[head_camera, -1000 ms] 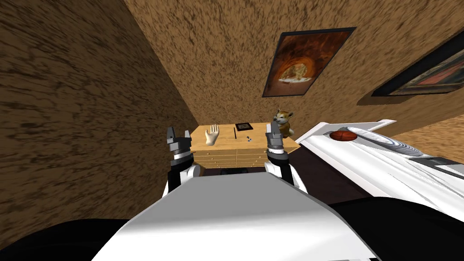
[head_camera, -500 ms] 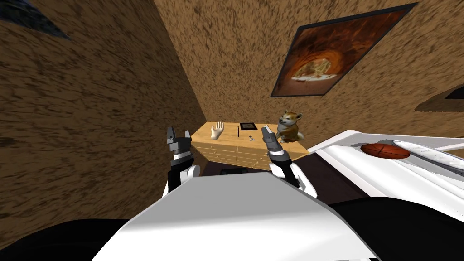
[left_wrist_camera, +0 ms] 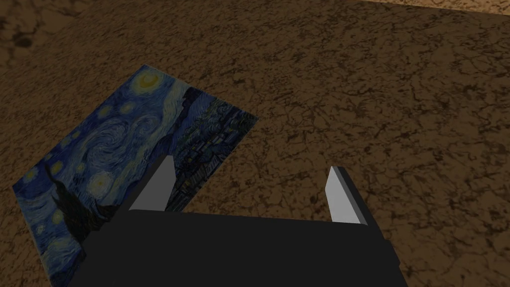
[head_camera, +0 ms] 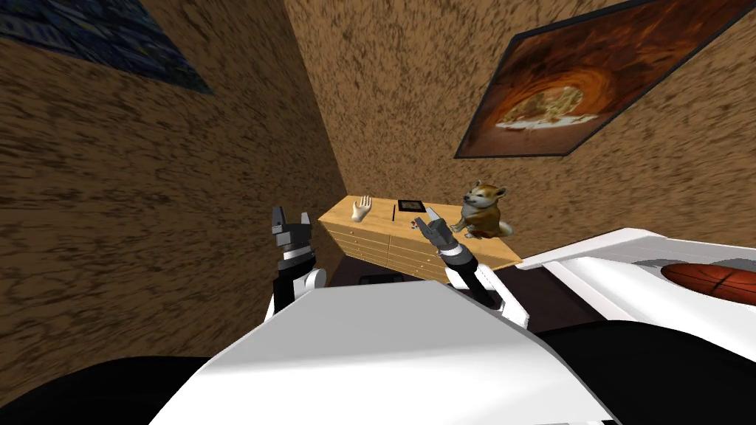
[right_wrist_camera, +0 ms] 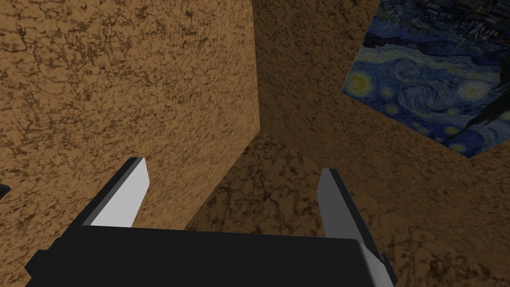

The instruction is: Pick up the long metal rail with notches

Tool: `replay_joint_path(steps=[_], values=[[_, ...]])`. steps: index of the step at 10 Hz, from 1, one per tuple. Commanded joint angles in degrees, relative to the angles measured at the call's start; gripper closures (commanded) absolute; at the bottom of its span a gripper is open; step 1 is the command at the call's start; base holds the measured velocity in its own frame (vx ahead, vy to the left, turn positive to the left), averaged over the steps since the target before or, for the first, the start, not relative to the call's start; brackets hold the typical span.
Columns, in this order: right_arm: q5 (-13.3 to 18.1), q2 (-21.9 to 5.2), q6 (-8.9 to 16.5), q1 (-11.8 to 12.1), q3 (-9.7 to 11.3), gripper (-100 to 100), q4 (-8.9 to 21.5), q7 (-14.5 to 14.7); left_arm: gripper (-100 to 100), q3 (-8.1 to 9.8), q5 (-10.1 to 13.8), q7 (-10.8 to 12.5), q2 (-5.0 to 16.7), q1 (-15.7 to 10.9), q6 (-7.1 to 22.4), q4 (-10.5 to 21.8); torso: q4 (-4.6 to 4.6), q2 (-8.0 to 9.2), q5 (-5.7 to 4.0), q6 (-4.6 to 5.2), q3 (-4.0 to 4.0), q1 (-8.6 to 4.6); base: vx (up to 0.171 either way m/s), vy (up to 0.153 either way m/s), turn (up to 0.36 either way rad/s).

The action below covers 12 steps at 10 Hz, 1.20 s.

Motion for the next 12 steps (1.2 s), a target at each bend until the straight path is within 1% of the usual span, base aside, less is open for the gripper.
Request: replay_joint_path(steps=[1,2,3,4,5,6,7,8,9,10,11,12], values=[[1.60,-1.28,-0.97,0.17,-0.85,-100,0.55,0.84,0,0.00,0.00,0.00,0.00,0.00,0.00,0.00,0.00,0.00,0.00,0.00,0.00,0.00,-0.057,-0.031,0.136],[3.94,-3.58,-2.34,0.12,-1.88,-100,1.71,2.53,0,0.01,0.00,0.00,0.00,0.01,0.00,0.00,-0.01,-0.04,0.00,0.06,-0.02,0.01,-0.061,-0.023,0.338],[4.36,-3.58,-2.34,0.12,-1.88,-100,1.71,2.53,0,0.00,0.00,0.00,0.00,0.00,0.00,0.00,-0.01,-0.04,0.01,0.00,-0.03,0.02,-0.043,-0.037,0.143],[6.59,-5.95,-3.74,0.05,-2.99,-100,2.99,4.23,0,0.01,0.00,0.00,0.00,0.02,0.00,0.00,-0.02,-0.10,-0.01,0.07,-0.05,-0.01,-0.059,-0.039,0.264],[7.21,-5.95,-3.74,0.05,-2.99,-100,2.99,4.23,0,0.00,0.00,0.00,0.00,0.00,0.00,0.00,-0.02,-0.07,-0.01,0.01,-0.04,-0.03,-0.050,-0.034,0.169],[9.49,-8.37,-5.17,-0.06,-4.14,-100,4.38,5.92,0,0.01,0.00,0.00,0.00,0.02,0.00,0.00,-0.02,-0.10,-0.01,0.06,-0.05,-0.02,-0.054,-0.026,0.317],[10.11,-8.37,-5.17,-0.06,-4.14,-100,4.38,5.92,0,0.00,0.00,0.00,0.00,0.01,0.00,0.00,-0.02,-0.10,0.00,0.01,-0.06,-0.01,-0.047,-0.024,0.195],[12.42,-10.83,-6.62,-0.18,-5.32,-100,5.88,7.59,0,0.01,0.00,0.00,0.00,0.02,0.00,0.00,-0.02,-0.12,0.00,0.06,-0.07,0.01,-0.054,-0.019,0.295],[13.08,-10.83,-6.62,-0.18,-5.32,-100,5.88,7.59,0,0.00,0.00,0.00,0.00,0.01,0.00,0.00,-0.02,-0.11,0.00,0.02,-0.07,0.01,-0.040,-0.022,0.169],[15.13,-13.29,-8.08,-0.33,-6.53,-100,7.49,9.24,0,0.01,0.00,0.00,0.00,0.02,0.00,0.00,-0.03,-0.15,0.00,0.07,-0.08,0.01,-0.039,-0.021,0.294],[16.08,-13.32,-8.08,-0.33,-6.53,-100,7.49,9.24,0,0.01,0.00,0.00,0.00,0.01,0.00,0.00,-0.03,-0.17,0.00,0.02,-0.09,0.00,-0.033,-0.018,0.194],[18.27,-15.76,-9.55,-0.48,-7.75,-100,9.22,10.84,0,0.01,0.00,0.00,0.00,0.02,0.00,0.00,-0.04,-0.19,0.00,0.07,-0.10,0.02,-0.039,-0.006,0.324]])
